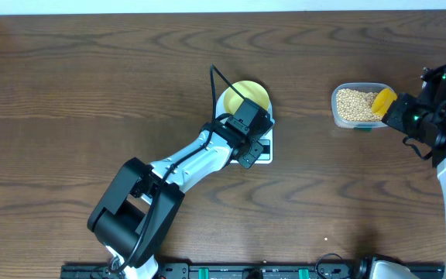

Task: Scoop item into bowl and weigh 50g on scale
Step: 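Press the TARE button on the scale with the left gripper fingertip, then withdraw the left gripper from the scale back toward its side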

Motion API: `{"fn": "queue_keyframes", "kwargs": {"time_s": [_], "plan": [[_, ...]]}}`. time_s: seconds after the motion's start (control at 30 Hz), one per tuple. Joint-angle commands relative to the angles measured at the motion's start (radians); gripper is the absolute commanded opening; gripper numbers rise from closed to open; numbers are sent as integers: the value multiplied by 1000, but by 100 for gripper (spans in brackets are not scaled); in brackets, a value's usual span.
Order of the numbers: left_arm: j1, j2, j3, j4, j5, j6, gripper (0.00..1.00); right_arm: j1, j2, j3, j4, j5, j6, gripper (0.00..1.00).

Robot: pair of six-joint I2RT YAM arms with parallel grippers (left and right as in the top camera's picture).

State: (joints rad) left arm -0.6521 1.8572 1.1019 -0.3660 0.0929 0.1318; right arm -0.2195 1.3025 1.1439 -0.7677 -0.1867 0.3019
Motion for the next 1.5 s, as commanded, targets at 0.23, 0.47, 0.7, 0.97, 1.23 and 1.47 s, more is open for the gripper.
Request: {"fn": "queue_keyframes", "kwargs": {"time_s": [0.23,0.47,0.7,0.97,1.23,1.47], "plan": [[14,89,-66,-32,-87,6,7,4,5,19,-8,1,-23,1],[14,121,-67,-18,-86,6,7,4,5,19,-10,1,-31,1],[14,147,-67,-37,-86,2,7,4,5,19,-13,1,-31,1],[14,143,-67,-39,-86,2,7,4,5,19,-14,1,-31,1],[14,39,-62,-48,-75,-44,7,4,5,19,-13,0,-30,1],[14,-88,-62,-48,-75,-63,23,4,5,19,-11,1,-30,1]]}}
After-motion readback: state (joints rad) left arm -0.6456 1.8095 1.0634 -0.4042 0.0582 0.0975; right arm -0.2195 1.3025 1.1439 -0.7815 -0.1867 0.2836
